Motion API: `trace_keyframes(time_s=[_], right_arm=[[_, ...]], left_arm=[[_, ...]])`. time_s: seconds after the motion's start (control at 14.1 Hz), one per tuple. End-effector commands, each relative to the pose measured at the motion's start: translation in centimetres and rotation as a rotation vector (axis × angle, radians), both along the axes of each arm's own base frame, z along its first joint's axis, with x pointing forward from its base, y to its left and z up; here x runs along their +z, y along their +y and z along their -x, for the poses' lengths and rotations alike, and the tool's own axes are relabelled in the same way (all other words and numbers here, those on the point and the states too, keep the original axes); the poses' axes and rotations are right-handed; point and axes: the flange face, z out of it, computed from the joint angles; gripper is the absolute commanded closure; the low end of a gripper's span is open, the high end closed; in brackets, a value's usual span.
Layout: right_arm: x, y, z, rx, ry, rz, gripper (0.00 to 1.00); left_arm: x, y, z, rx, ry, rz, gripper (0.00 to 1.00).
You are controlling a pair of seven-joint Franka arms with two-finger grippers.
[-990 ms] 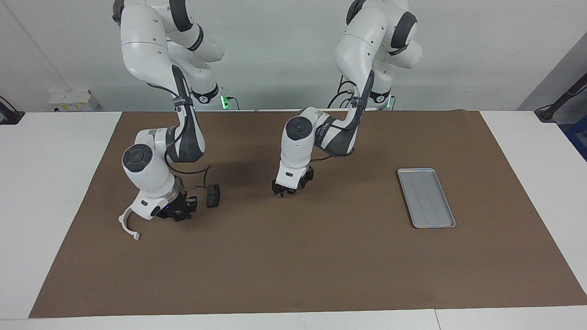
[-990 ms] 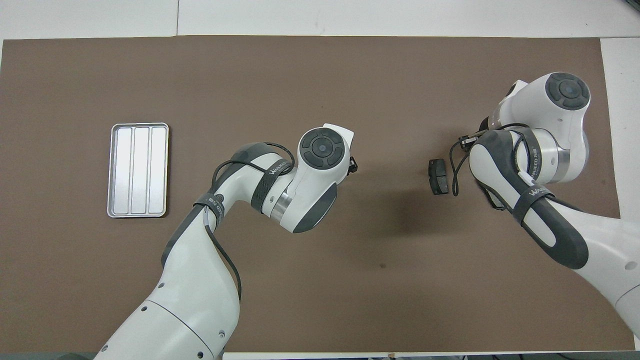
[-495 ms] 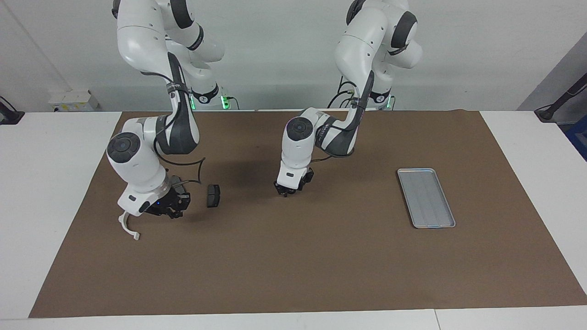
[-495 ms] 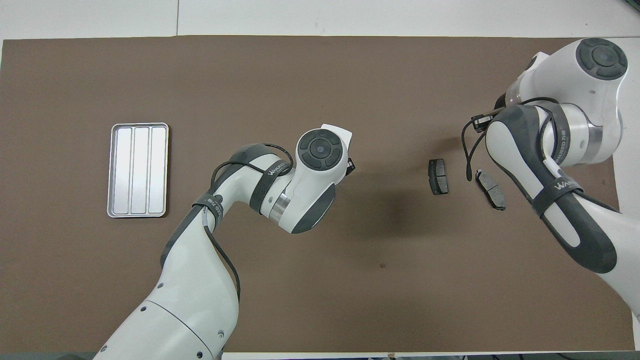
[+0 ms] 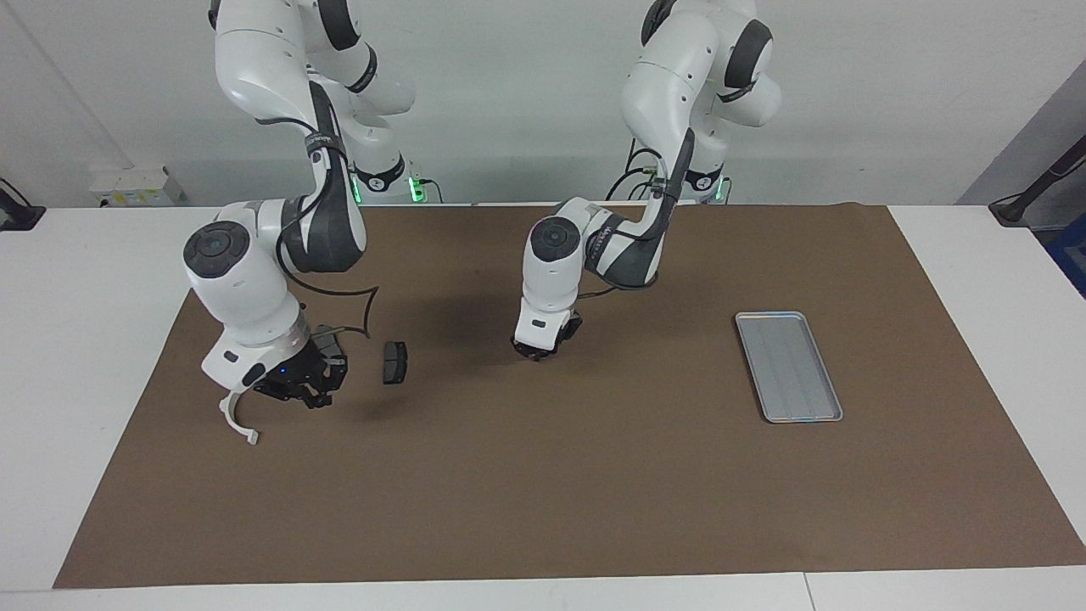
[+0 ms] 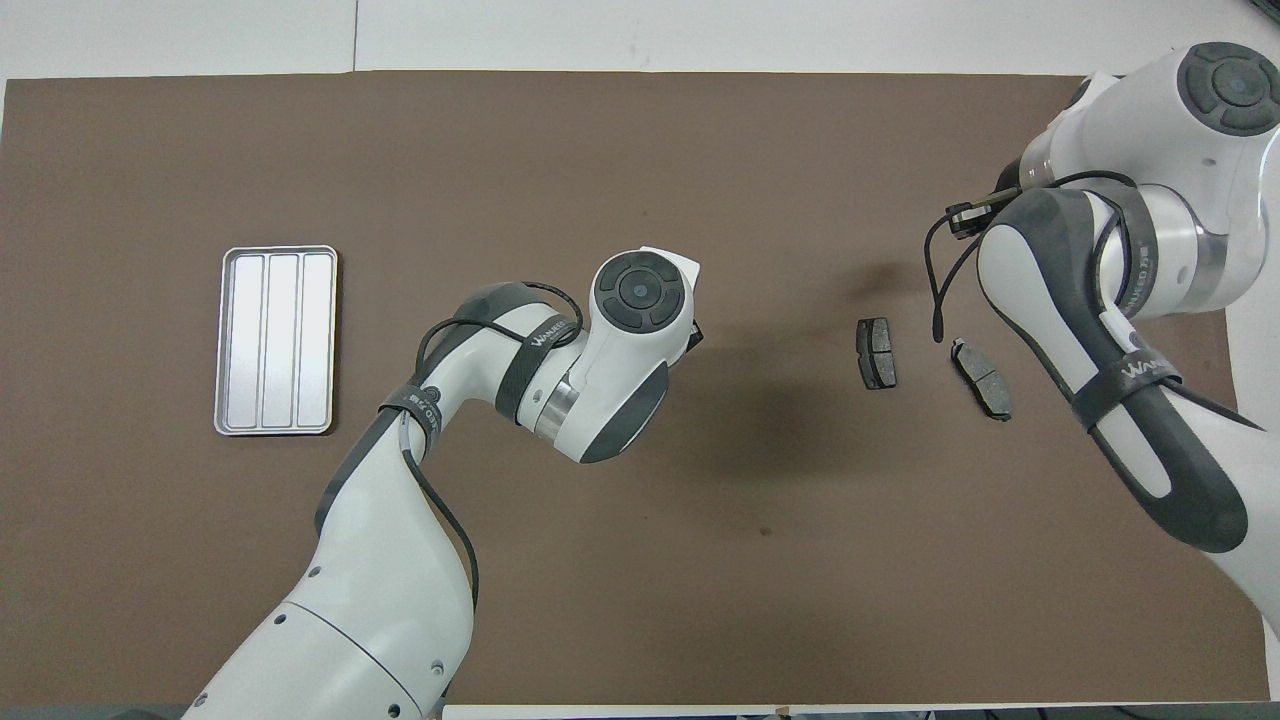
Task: Pick bearing gear from pile to tray
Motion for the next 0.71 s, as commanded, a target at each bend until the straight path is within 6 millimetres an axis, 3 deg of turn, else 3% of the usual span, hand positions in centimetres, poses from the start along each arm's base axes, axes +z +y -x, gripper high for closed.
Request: trace_keyframes(time_s=[0.0, 0.07, 0.28, 0.49, 0.64], right_arm=[[1.4, 1.3, -0.3, -0.036, 0.011, -0.008, 1.0], [1.4, 1.5, -0.2, -0.077, 0.017, -0.013, 1.0], [2.8, 7.0, 0.6, -0.159, 0.02, -0.024, 1.0], [4.0, 15.8, 2.9, -0.305, 0.018, -0.029, 1.0], [4.6, 21.6, 5.5, -0.406, 0.015, -0.025, 1.0]], left_arm=[[3.4, 2.3, -1.2, 0.034, -0.008, -0.024, 0.91], [4.6, 3.8, -1.9, 0.046, 0.003, -0.032, 0.91], [6.7, 8.3, -2.8, -0.006, 0.044, -0.051, 0.89], [9.9, 18.0, -2.6, -0.084, 0.067, -0.038, 0.88], [10.7, 24.5, -2.6, -0.155, 0.074, -0.021, 0.88]])
